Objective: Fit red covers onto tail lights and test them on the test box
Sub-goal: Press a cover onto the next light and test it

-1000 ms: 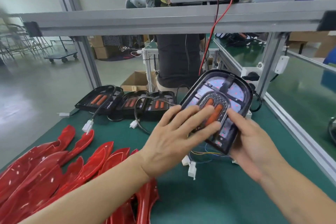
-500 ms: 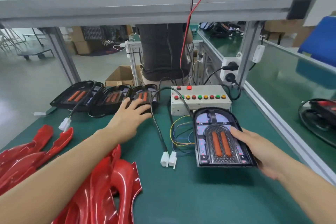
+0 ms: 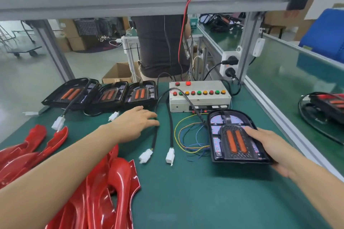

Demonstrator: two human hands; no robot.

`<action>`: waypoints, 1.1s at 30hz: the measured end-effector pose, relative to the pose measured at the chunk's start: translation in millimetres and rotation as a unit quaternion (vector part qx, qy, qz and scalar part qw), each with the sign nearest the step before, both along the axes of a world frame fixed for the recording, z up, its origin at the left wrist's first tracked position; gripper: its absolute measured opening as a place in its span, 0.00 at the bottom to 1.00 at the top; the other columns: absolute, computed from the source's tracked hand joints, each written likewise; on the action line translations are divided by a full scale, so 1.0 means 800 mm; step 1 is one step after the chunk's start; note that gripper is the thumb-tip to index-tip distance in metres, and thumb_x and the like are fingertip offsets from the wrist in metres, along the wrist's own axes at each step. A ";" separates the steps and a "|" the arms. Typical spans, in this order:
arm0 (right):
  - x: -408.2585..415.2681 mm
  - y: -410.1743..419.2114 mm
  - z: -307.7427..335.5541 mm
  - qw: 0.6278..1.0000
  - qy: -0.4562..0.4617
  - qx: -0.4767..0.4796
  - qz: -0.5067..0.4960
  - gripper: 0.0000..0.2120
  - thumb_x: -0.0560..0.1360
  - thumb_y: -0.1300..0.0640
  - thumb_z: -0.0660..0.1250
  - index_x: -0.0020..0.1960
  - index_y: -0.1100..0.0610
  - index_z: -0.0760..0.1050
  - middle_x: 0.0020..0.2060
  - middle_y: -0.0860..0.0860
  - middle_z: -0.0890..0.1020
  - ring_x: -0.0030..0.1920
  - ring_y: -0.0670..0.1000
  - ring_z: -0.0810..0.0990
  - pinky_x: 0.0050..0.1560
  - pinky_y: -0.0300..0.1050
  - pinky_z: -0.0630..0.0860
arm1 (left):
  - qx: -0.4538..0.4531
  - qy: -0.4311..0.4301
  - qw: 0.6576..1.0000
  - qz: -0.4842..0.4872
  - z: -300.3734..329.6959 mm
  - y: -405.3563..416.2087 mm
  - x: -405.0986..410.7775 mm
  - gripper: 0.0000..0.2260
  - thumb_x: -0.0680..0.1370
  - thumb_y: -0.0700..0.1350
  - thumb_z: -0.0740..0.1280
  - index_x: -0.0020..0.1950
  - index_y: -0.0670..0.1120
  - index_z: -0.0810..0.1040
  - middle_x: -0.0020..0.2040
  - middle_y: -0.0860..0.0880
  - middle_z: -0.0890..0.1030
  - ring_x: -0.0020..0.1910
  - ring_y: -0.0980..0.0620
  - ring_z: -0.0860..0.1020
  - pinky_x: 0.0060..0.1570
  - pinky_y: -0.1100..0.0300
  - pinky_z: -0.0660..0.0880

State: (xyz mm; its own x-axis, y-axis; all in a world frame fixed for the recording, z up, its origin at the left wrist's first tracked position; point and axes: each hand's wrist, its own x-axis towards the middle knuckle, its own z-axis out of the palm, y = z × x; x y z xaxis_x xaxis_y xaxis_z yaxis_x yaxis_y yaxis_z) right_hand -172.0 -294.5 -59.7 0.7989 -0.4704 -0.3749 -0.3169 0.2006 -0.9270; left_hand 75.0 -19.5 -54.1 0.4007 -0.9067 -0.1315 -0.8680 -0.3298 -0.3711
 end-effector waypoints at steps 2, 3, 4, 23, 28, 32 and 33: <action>-0.001 -0.004 -0.003 1.000 0.020 -0.014 -0.005 0.13 0.78 0.51 0.64 0.51 0.60 0.81 0.43 0.58 0.86 0.34 0.54 0.85 0.37 0.44 0.81 | -0.010 0.001 1.000 0.014 0.008 0.005 0.001 0.32 0.71 0.34 0.58 0.73 0.57 0.63 0.75 0.53 0.61 0.72 0.54 0.61 0.71 0.55 0.51; 0.000 -0.003 -0.004 0.999 0.031 -0.021 -0.001 0.14 0.78 0.51 0.64 0.51 0.60 0.82 0.42 0.58 0.86 0.34 0.54 0.85 0.38 0.44 0.80 | -0.030 0.008 0.999 0.023 0.014 0.008 -0.001 0.32 0.71 0.34 0.58 0.73 0.56 0.64 0.75 0.54 0.62 0.72 0.54 0.61 0.70 0.56 0.52; 0.003 -0.001 -0.004 0.999 0.041 -0.030 0.008 0.14 0.78 0.50 0.64 0.50 0.60 0.82 0.42 0.58 0.86 0.34 0.54 0.85 0.37 0.43 0.79 | -0.060 0.022 0.997 0.031 0.021 0.011 -0.004 0.31 0.72 0.34 0.58 0.72 0.55 0.66 0.73 0.54 0.64 0.71 0.54 0.63 0.70 0.57 0.55; 0.021 0.039 0.016 0.859 0.161 -0.480 0.080 0.26 0.79 0.43 0.59 0.72 0.56 0.65 0.70 0.57 0.69 0.66 0.58 0.71 0.60 0.50 0.67 | 0.077 0.261 0.950 0.151 0.073 0.081 -0.095 0.26 0.68 0.50 0.74 0.64 0.61 0.71 0.55 0.64 0.73 0.54 0.60 0.66 0.45 0.82 0.57; 0.015 0.062 0.027 0.797 0.089 -0.595 0.055 0.26 0.77 0.45 0.62 0.72 0.52 0.65 0.71 0.52 0.66 0.70 0.55 0.64 0.68 0.53 0.60 | -0.015 0.457 0.877 0.146 0.096 0.088 -0.079 0.18 0.69 0.40 0.75 0.53 0.58 0.82 0.47 0.59 0.80 0.49 0.59 0.77 0.51 0.65 0.71; 0.008 0.109 0.039 0.807 -0.088 -0.577 0.094 0.24 0.75 0.44 0.65 0.69 0.52 0.71 0.66 0.46 0.72 0.67 0.47 0.66 0.68 0.37 0.58 | -0.142 0.630 0.749 0.145 0.121 0.090 -0.057 0.11 0.68 0.38 0.74 0.50 0.43 0.85 0.44 0.42 0.84 0.42 0.50 0.81 0.44 0.62 0.76; 0.005 0.125 0.043 0.815 -0.123 -0.548 0.140 0.27 0.75 0.39 0.63 0.70 0.49 0.70 0.65 0.42 0.72 0.66 0.41 0.66 0.66 0.28 0.55 | -0.170 0.649 0.729 0.138 0.126 0.085 -0.053 0.13 0.67 0.40 0.75 0.50 0.42 0.84 0.43 0.41 0.84 0.41 0.50 0.81 0.42 0.61 0.76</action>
